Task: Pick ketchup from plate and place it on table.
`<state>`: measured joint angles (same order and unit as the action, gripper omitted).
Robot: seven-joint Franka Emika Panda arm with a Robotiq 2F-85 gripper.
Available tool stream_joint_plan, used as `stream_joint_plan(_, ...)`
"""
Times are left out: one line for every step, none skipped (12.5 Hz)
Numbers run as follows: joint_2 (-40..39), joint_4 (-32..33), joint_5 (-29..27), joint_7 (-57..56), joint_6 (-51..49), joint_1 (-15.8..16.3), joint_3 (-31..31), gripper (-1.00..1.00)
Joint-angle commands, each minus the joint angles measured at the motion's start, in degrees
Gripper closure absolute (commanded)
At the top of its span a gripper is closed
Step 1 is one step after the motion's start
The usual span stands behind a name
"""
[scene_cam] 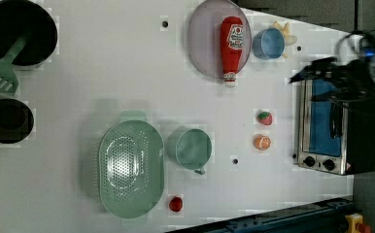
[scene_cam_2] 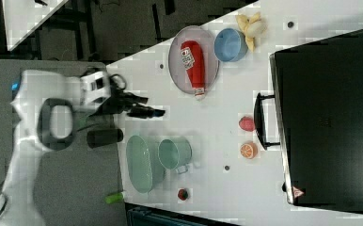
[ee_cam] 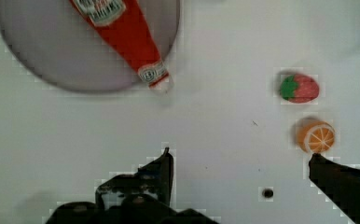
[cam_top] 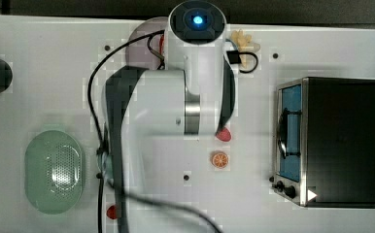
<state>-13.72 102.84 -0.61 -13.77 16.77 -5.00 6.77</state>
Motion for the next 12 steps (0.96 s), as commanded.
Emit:
stream_joint_plan(-2.6, 0.2, -0.5, -13.7, 5.3, 0.2, 0.3, -1.00)
stream_joint_plan(-4.2, 0.2, -0.4, -16.4, 7.3, 0.3, 0.3, -1.00)
stream_joint_plan(-5.8, 0.2, -0.4, -18.4, 9.1, 0.5, 0.3, -1.00)
stream_joint_plan(-7.3, 0.1, -0.4, -19.2, 10.7, 0.7, 0.3, -1.00)
stream_joint_plan(-8.9, 0.1, -0.1, -19.3, 12.1, 1.0, 0.3, -1.00)
stream_joint_plan(-10.4, 0.0, 0.1, -19.3, 13.6, 1.3, 0.3, -1.00)
stream_joint_plan(-12.1, -0.5, 0.1, -19.3, 15.3, 1.5, 0.3, -1.00)
stream_joint_plan(-14.0, -1.3, 0.3, -19.6, 17.1, 1.8, 0.3, -1.00)
stream_joint_plan(-16.0, -2.4, 0.7, -19.7, 18.9, 2.2, 0.3, -1.00)
stream_joint_plan(-17.9, -3.8, 1.6, -19.7, 20.3, 2.4, 0.3, -1.00)
stream_joint_plan(-20.0, -5.4, 2.7, -19.7, 21.5, 2.6, 0.3, -1.00)
stream_joint_plan(-22.0, -7.0, 3.5, -19.7, 22.5, 2.8, 0.3, -1.00)
